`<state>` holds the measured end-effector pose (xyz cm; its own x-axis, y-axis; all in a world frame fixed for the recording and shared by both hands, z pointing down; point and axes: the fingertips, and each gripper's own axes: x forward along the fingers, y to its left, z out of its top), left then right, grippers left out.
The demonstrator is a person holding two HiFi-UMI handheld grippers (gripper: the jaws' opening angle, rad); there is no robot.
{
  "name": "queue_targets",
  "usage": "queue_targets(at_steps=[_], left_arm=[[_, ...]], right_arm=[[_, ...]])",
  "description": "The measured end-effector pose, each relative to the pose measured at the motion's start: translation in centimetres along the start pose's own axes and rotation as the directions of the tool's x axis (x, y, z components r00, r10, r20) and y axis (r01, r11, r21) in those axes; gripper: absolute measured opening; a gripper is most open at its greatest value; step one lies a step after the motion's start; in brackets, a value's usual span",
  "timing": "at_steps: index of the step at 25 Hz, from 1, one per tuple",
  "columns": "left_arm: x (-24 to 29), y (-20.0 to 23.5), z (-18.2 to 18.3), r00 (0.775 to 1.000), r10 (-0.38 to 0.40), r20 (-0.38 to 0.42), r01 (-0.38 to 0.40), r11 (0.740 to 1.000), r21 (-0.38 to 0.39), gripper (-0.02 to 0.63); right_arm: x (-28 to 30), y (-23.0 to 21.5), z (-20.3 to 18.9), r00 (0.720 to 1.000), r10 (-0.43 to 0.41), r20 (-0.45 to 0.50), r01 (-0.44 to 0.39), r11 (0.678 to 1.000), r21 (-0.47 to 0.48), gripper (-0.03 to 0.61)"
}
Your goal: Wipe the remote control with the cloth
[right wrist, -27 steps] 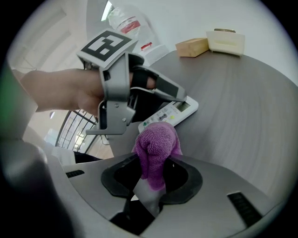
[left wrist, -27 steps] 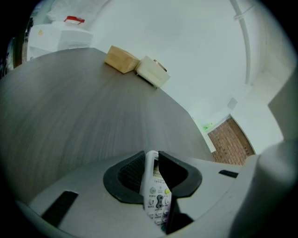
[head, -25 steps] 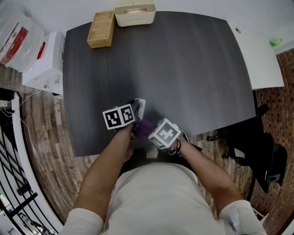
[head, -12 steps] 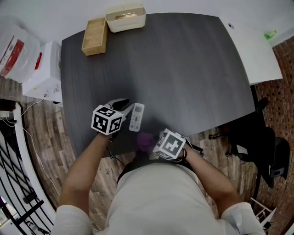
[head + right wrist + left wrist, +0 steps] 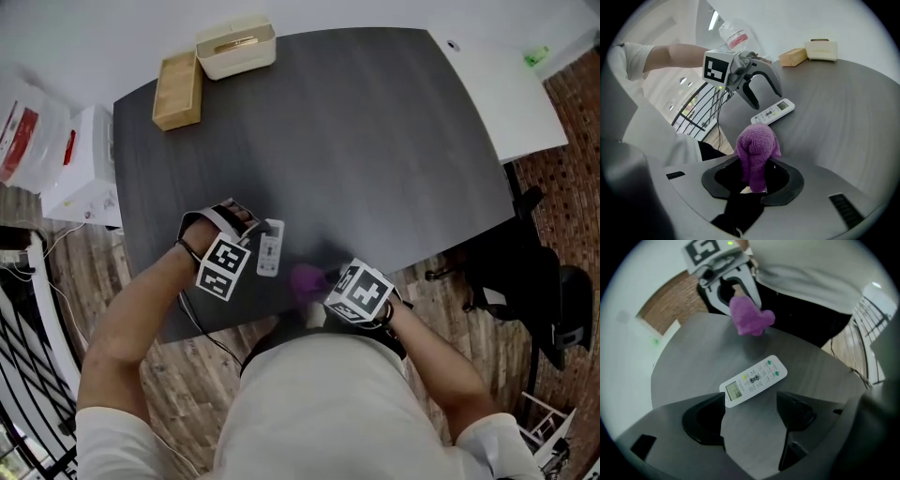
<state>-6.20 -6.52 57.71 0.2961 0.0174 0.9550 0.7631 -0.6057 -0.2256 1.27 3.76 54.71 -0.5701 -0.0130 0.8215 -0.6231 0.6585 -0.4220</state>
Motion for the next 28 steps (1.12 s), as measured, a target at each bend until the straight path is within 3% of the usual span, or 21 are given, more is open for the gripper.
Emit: queue_targets(at_steps=[3,5,8,10,11,13,15,17,19,22,26,28], left_arm=[[1.0,0.6,0.5,0.997,-0.042,-0.061,0.054,0.975,0.217,0.324],[1.8,0.8,1.1,0.994,-0.072,-0.083,0.094,0.949,0.302,0.324],[2.9,0.5,2.2,0.989,-0.113,-0.097,0.140,0.929,0.344,0.324],[3.2,0.4,2.3,0.986,-0.127,-0.108,0.155,0.938,0.310,0.322],[3.2,0.6,2.1,0.985,-0.130,-0.111,0.155,0.955,0.254,0.322],[3.2,1.0,1.5,0.984,-0.132,-0.122,0.141,0.988,0.063,0.321],[3.1,1.0,0.8,0.980,-0.139,-0.139,0.116,0.980,-0.162,0.319],[2.9,0.6,0.5,0.977,-0.159,-0.145,0.098,0.929,-0.356,0.319],[2.8,0.0,0.7,0.974,-0.182,-0.131,0.096,0.867,-0.488,0.319],[2.8,-0.3,1.0,0.976,-0.192,-0.104,0.091,0.789,-0.607,0.318],[2.9,0.4,1.1,0.988,-0.141,-0.062,0.048,0.666,-0.744,0.316],[2.9,0.6,1.0,0.991,-0.119,-0.057,0.030,0.624,-0.781,0.316]], right_arm=[[-0.2,-0.3,-0.5,1.000,-0.010,0.004,0.010,1.000,0.018,0.121],[-0.2,-0.3,-0.7,1.000,-0.013,0.009,0.012,0.999,0.031,0.121],[-0.1,-0.4,-1.0,1.000,-0.013,0.020,0.012,0.999,0.050,0.121],[-0.2,-0.6,-1.3,1.000,-0.015,0.028,0.014,0.998,0.062,0.121],[-0.3,-0.9,-1.4,0.999,-0.020,0.031,0.018,0.997,0.068,0.121],[-0.4,-1.5,-1.6,0.998,-0.045,0.037,0.042,0.995,0.090,0.121],[-0.5,-2.7,-1.6,0.995,-0.086,0.047,0.079,0.988,0.130,0.121],[-0.5,-4.0,-1.3,0.991,-0.122,0.057,0.109,0.976,0.190,0.121],[-0.4,-5.2,-0.8,0.988,-0.141,0.064,0.122,0.964,0.234,0.121],[0.3,-6.5,0.8,0.984,-0.163,0.067,0.143,0.959,0.246,0.121],[1.7,-7.1,2.3,0.983,-0.177,0.043,0.158,0.947,0.281,0.121],[2.1,-6.4,2.5,0.985,-0.171,0.038,0.154,0.948,0.277,0.121]])
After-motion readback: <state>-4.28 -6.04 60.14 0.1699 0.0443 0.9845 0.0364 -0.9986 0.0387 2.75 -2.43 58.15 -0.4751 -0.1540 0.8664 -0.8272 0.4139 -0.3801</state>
